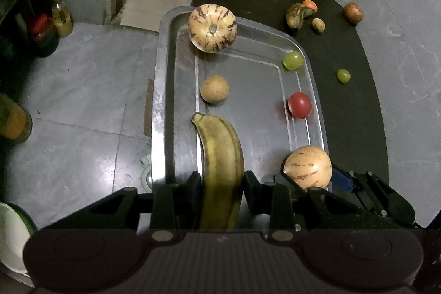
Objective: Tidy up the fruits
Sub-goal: 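Carry the banana and pale melon over the silver tray, then open the right tool to drop the pale melon while the left tool releases the banana, then withdraw both open tools from the tray back over the black table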
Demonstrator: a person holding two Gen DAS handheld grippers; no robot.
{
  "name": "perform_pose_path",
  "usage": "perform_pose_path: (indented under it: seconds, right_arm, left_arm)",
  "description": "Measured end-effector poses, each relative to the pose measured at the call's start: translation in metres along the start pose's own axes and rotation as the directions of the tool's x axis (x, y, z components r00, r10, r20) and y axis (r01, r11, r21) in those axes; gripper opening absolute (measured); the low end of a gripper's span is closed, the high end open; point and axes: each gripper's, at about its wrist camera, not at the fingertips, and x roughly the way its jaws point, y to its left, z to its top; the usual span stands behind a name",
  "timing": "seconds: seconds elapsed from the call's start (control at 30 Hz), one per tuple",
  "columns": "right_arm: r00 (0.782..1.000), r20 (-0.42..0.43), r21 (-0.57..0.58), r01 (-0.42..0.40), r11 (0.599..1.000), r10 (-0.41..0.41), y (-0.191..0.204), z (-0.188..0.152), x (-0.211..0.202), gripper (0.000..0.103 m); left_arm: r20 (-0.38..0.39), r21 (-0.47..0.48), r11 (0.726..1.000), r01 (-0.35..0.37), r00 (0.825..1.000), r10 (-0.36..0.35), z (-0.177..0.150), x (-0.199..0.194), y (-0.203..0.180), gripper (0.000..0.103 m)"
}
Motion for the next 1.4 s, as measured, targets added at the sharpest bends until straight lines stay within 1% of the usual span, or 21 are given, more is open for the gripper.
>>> perform_pose_path:
  seconds: [0.13, 0.2, 0.3, 0.37, 0.4, 0.5, 0.57, 0.63, 0.7, 0.73, 0.77, 0.8, 0.9, 0.97, 1.0, 1.07, 1.17, 1.27, 1.33, 1.4]
  right_arm:
    - [1.000, 0.012, -0.011, 0.004, 1.000, -0.004, 0.001, 0.000, -0.007, 0.064]
    - [1.000, 0.021, -0.015, 0.003, 1.000, -0.003, 0.001, 0.000, -0.013, 0.068]
    - [0.999, 0.039, -0.019, 0.009, 1.000, -0.009, 0.001, -0.001, -0.025, 0.077]
    - [0.999, 0.049, -0.015, 0.008, 1.000, -0.007, 0.002, -0.001, -0.034, 0.084]
    - [0.999, 0.053, -0.011, 0.008, 1.000, -0.007, 0.002, -0.002, -0.038, 0.085]
    - [0.998, 0.060, 0.011, 0.013, 1.000, -0.014, 0.002, -0.002, -0.048, 0.089]
    - [0.998, 0.065, 0.032, 0.019, 0.999, -0.021, 0.002, -0.003, -0.055, 0.094]
    - [0.997, 0.067, 0.054, 0.028, 0.998, -0.031, 0.002, -0.004, -0.062, 0.096]
    - [0.997, 0.062, 0.075, 0.039, 0.996, -0.044, 0.003, -0.006, -0.069, 0.098]
    - [0.997, 0.059, 0.085, 0.045, 0.995, -0.050, 0.003, -0.007, -0.072, 0.101]
    - [0.997, 0.058, 0.096, 0.051, 0.994, -0.056, 0.004, -0.009, -0.075, 0.102]
    - [0.997, 0.056, 0.107, 0.055, 0.993, -0.062, 0.004, -0.011, -0.079, 0.102]
    - [0.996, 0.033, 0.138, 0.075, 0.988, -0.080, 0.007, -0.018, -0.090, 0.102]
    - [0.995, 0.016, 0.156, 0.091, 0.984, -0.095, 0.011, -0.025, -0.098, 0.102]
    - [0.995, 0.006, 0.167, 0.100, 0.981, -0.103, 0.013, -0.030, -0.102, 0.102]
    - [0.993, -0.012, 0.189, 0.117, 0.975, -0.117, 0.017, -0.040, -0.110, 0.102]
    - [0.988, -0.037, 0.225, 0.153, 0.962, -0.148, 0.022, -0.053, -0.120, 0.102]
    - [0.981, -0.053, 0.262, 0.195, 0.945, -0.188, 0.024, -0.064, -0.128, 0.102]
    - [0.976, -0.056, 0.287, 0.218, 0.933, -0.211, 0.025, -0.070, -0.132, 0.102]
    - [0.972, -0.052, 0.308, 0.233, 0.922, -0.229, 0.025, -0.073, -0.137, 0.102]
  left_arm:
    - [0.007, 0.010, 1.000, 0.023, 1.000, -0.024, 0.000, -0.004, -0.001, 0.040]
    - [0.013, 0.015, 0.999, 0.031, 0.999, -0.031, 0.000, -0.008, -0.003, 0.043]
    - [0.031, 0.013, 0.999, 0.049, 0.998, -0.049, 0.001, -0.018, -0.004, 0.047]
    - [0.044, 0.017, 0.998, 0.060, 0.997, -0.061, 0.002, -0.025, -0.004, 0.052]
    - [0.050, 0.020, 0.998, 0.065, 0.997, -0.066, 0.001, -0.029, -0.004, 0.053]
    - [0.067, 0.041, 0.996, 0.074, 0.995, -0.077, -0.001, -0.039, -0.006, 0.062]
    - [0.080, 0.062, 0.996, 0.070, 0.994, -0.075, -0.004, -0.045, -0.007, 0.076]
    - [0.094, 0.085, 0.994, 0.065, 0.993, -0.073, -0.008, -0.052, -0.007, 0.083]
    - [0.106, 0.104, 0.993, 0.056, 0.992, -0.067, -0.012, -0.057, -0.006, 0.088]
    - [0.109, 0.111, 0.993, 0.050, 0.992, -0.062, -0.014, -0.060, -0.005, 0.093]
    - [0.113, 0.116, 0.993, 0.038, 0.992, -0.051, -0.016, -0.062, -0.003, 0.099]
    - [0.119, 0.121, 0.992, 0.022, 0.992, -0.037, -0.018, -0.064, -0.002, 0.100]
    - [0.140, 0.142, 0.989, -0.042, 0.990, 0.022, -0.027, -0.072, 0.005, 0.102]
    - [0.154, 0.160, 0.981, -0.113, 0.984, 0.088, -0.035, -0.075, 0.009, 0.102]
    - [0.155, 0.172, 0.976, -0.135, 0.982, 0.109, -0.040, -0.076, 0.012, 0.102]
    - [0.137, 0.190, 0.972, -0.140, 0.984, 0.115, -0.049, -0.076, 0.018, 0.102]
    - [0.092, 0.203, 0.971, -0.126, 0.990, 0.110, -0.061, -0.074, 0.027, 0.102]
    - [0.068, 0.225, 0.968, -0.112, 0.993, 0.099, -0.071, -0.073, 0.032, 0.102]
    - [0.054, 0.235, 0.966, -0.106, 0.994, 0.096, -0.077, -0.072, 0.035, 0.102]
    - [0.035, 0.247, 0.962, -0.116, 0.993, 0.111, -0.081, -0.069, 0.037, 0.102]
